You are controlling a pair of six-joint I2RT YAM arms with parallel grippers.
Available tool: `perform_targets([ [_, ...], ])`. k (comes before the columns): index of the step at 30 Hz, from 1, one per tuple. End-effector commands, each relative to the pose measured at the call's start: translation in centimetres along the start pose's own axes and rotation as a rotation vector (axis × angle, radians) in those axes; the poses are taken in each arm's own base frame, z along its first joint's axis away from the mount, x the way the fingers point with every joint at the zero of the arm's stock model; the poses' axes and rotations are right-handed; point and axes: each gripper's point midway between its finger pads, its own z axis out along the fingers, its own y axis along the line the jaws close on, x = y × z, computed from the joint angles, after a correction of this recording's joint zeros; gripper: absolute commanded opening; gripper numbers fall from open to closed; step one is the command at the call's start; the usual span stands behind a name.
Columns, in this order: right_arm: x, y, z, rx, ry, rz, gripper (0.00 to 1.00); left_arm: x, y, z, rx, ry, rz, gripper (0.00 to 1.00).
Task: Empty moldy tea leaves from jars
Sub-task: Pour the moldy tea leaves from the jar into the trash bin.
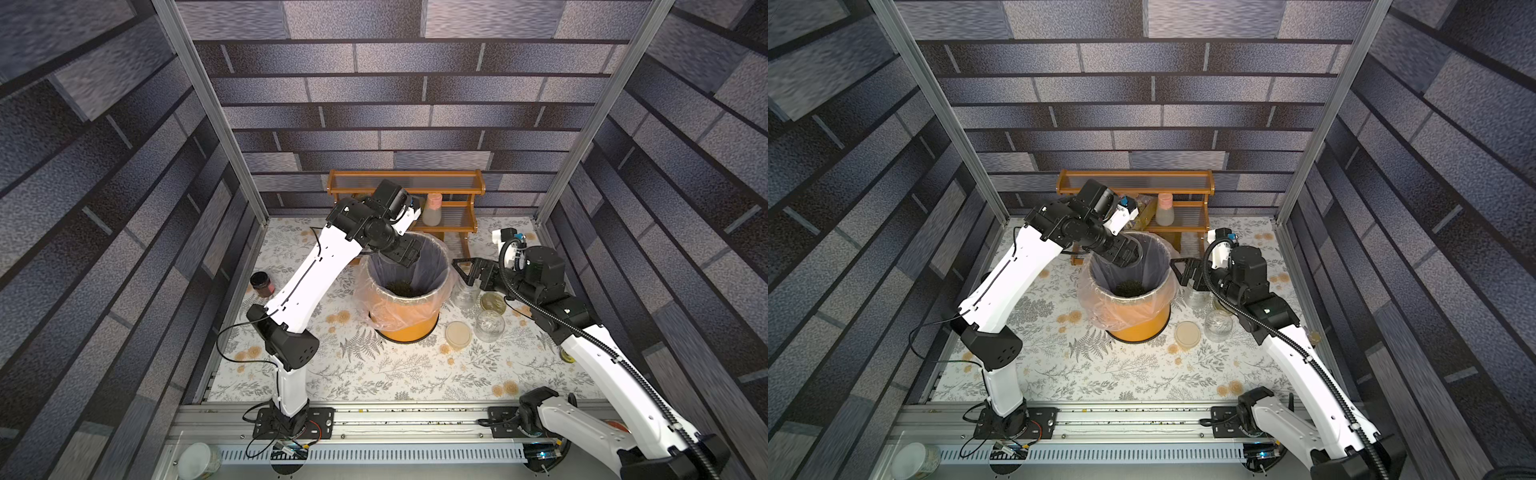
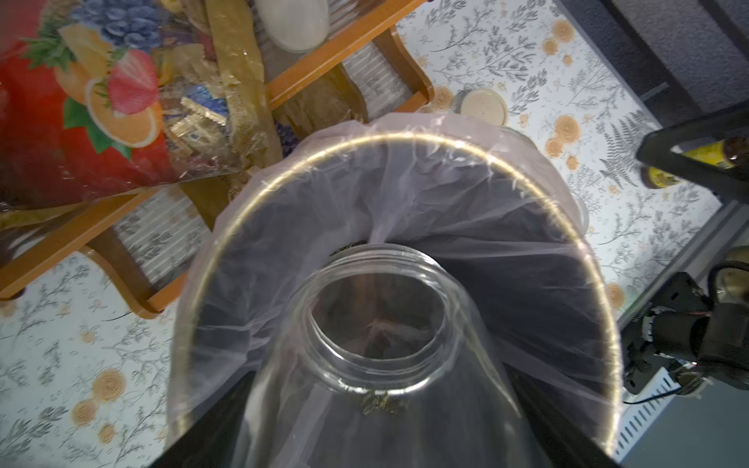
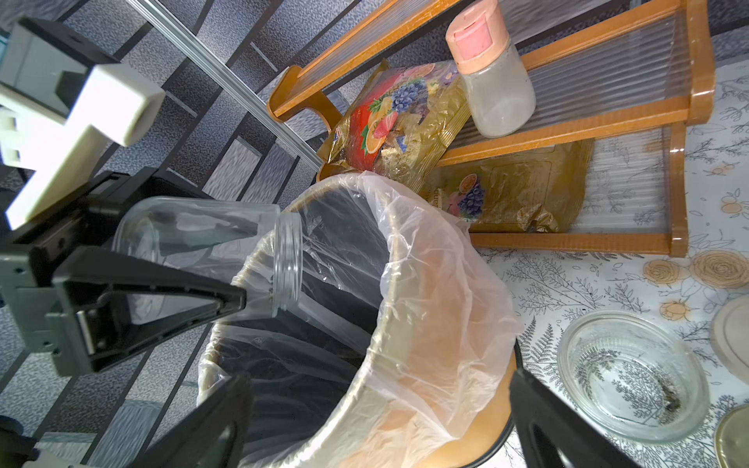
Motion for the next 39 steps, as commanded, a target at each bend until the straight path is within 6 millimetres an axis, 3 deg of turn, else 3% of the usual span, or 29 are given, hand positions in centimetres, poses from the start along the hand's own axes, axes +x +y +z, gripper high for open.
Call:
perform_targets([
  [1, 0.0, -0.4, -0.6, 0.018, -0.016, -0.008, 1.0, -0.6, -4.2, -1.5, 0.047, -0.043, 0.107, 0.45],
  [4, -0.2, -0.4, -0.4, 0.022, -0.022, -0.006, 1.0, -0.9, 1.1, -0.7, -0.003, -0.042, -0.034, 0.44],
  [5, -0.3, -0.3, -0.4, 0.02, -0.02, -0.007, 1.0, -0.9, 1.4, -0.6, 0.007, -0.034, -0.054, 0.44],
  [6, -0.3, -0.2, -0.5, 0.018, -0.018, -0.01, 1.0, -0.9, 0.4, -0.7, 0.031, -0.041, -0.04, 0.44],
  [8, -0.2, -0.3, -0.9, 0.028, -0.022, -0.018, 1.0, -0.8, -3.8, -1.1, 0.102, -0.043, 0.055, 0.47],
  [9, -0.2, -0.4, -1.0, 0.035, -0.027, -0.021, 1.0, -0.6, -4.5, -1.2, 0.104, -0.04, 0.074, 0.47],
  [13, -0.1, -0.3, -1.2, 0.028, -0.027, -0.019, 1.0, -1.2, -1.2, -2.1, 0.049, -0.068, -0.003, 0.46],
  [22, -1.8, 2.2, -2.1, -0.052, -0.05, -0.003, 1.0, -5.2, -2.7, -6.9, 0.123, -0.333, 0.09, 0.45],
  [27, -2.8, 4.3, -2.7, -0.128, -0.054, 0.015, 1.0, -6.1, -3.2, -8.9, 0.14, -0.522, 0.147, 0.45],
  [29, -2.7, 4.9, -2.7, -0.163, -0.041, 0.031, 1.0, -6.6, -3.1, -10.5, 0.144, -0.641, 0.159, 0.46],
  [34, -5.1, 8.5, -4.3, -0.323, -0.124, 0.054, 1.0, -7.5, -2.8, -14.7, 0.203, -0.986, 0.154, 0.49],
  [39, -6.3, 10.8, -4.6, -0.48, -0.142, 0.131, 1.0, -7.9, -3.1, -16.7, 0.245, -1.22, 0.15, 0.49],
])
